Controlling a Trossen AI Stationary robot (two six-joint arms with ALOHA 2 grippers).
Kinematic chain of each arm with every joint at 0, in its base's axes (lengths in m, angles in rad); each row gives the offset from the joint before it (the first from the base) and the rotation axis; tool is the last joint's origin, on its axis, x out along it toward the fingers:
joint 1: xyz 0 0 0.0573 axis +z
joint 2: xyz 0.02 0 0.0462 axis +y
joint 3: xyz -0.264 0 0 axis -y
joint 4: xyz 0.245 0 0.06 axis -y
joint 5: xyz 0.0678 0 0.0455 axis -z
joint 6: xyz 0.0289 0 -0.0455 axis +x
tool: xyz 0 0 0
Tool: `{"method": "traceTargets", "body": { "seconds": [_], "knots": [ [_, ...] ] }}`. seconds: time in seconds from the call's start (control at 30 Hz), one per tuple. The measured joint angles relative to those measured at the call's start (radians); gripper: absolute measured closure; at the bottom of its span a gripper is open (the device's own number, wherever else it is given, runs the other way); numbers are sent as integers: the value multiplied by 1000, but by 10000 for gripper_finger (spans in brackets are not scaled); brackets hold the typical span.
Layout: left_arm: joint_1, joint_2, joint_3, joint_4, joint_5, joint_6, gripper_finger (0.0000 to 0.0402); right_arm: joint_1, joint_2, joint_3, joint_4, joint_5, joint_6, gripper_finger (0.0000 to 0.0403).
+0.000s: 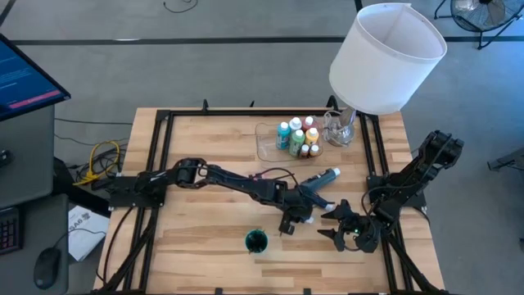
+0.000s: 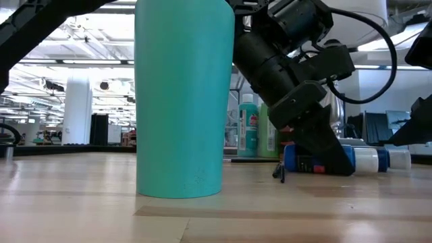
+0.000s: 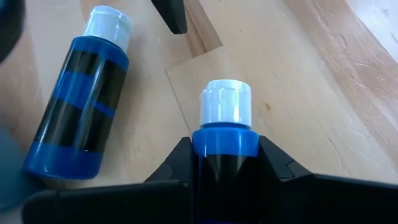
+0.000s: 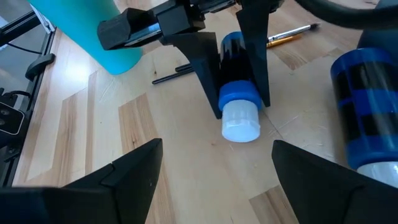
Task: Pick & Place Paint Supplies
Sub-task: Put the small blue paint bottle into the transparent bin
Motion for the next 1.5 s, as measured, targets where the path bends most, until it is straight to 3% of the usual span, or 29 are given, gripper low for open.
{"method": "traceTargets", "body": {
  "seconds": [0.37,0.5,0.6,0.7,0.87,0.97,1.07,1.27,1.5],
  "knots": [
    [13,-113,-5,4,1,-38,351,0,0,0,-1,0,0,106],
    [40,-200,-12,21,-8,-21,352,0,0,0,0,0,0,106],
    [76,-293,-83,95,-32,-19,352,0,0,0,0,0,0,106],
    [120,-411,-222,255,-38,-34,352,0,0,0,1,2,0,106],
    [198,-587,-566,795,-39,-126,352,0,0,0,-3,23,-1,106],
    [231,-607,-731,1083,-52,-170,352,0,0,0,0,28,-18,106],
    [257,-583,-792,1261,-64,-232,352,0,0,0,-2,49,-19,106],
    [276,-480,-782,1349,57,-345,352,-17,0,0,4,55,-23,106],
    [247,-471,-775,1351,197,-433,352,-90,0,0,57,127,-43,106]
  ]
}}
